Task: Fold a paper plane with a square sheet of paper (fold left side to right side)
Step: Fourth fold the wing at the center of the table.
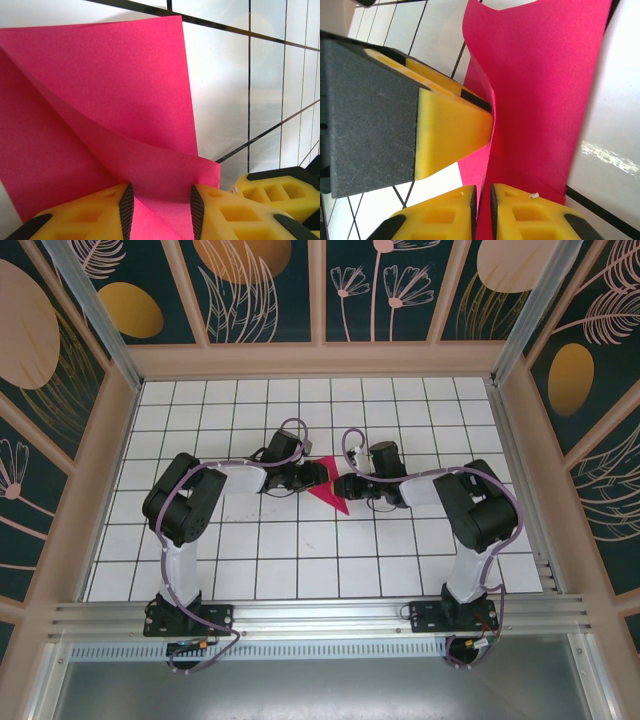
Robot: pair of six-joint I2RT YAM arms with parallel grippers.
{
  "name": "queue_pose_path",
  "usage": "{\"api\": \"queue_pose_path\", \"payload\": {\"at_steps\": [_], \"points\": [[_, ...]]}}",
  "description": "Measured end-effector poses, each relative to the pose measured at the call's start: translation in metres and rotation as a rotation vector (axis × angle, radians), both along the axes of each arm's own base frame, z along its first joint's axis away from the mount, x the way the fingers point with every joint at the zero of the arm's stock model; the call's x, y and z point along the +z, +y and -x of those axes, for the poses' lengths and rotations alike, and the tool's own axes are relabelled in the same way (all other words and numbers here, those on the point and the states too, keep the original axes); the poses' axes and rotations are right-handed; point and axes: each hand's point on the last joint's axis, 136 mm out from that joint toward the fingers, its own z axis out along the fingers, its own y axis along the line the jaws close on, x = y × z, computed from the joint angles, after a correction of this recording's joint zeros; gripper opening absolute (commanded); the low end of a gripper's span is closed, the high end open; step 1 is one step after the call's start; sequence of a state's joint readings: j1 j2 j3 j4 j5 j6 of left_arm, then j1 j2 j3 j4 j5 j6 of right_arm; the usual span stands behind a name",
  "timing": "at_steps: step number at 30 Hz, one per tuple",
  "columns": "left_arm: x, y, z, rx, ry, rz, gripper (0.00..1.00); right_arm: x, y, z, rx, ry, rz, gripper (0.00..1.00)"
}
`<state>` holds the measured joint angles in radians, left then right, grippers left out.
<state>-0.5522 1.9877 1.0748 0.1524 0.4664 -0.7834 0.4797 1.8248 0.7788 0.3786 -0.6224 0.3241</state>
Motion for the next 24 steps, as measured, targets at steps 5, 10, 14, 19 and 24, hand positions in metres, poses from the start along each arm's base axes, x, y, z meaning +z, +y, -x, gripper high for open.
{"api": "queue_pose_path", "payload": {"at_steps": [5, 10, 14, 19, 24], "points": [[0.000, 0.000, 0.000, 0.000, -0.001, 0.000, 0.40, 0.001, -0.003, -0.002, -0.006, 0.003, -0.005, 0.09], [0.000, 0.000, 0.000, -0.001, -0.001, 0.001, 0.41, 0.001, -0.008, -0.006, -0.018, 0.005, -0.010, 0.09], [0.001, -0.001, 0.000, -0.002, -0.003, 0.001, 0.42, -0.002, -0.011, -0.007, -0.024, 0.014, -0.008, 0.08], [0.001, -0.002, 0.000, -0.003, -0.003, 0.001, 0.42, -0.009, -0.012, -0.006, -0.023, 0.032, -0.003, 0.06], [0.001, -0.001, 0.000, -0.002, -0.004, 0.000, 0.42, -0.013, -0.013, -0.006, -0.025, 0.041, 0.002, 0.05]]}}
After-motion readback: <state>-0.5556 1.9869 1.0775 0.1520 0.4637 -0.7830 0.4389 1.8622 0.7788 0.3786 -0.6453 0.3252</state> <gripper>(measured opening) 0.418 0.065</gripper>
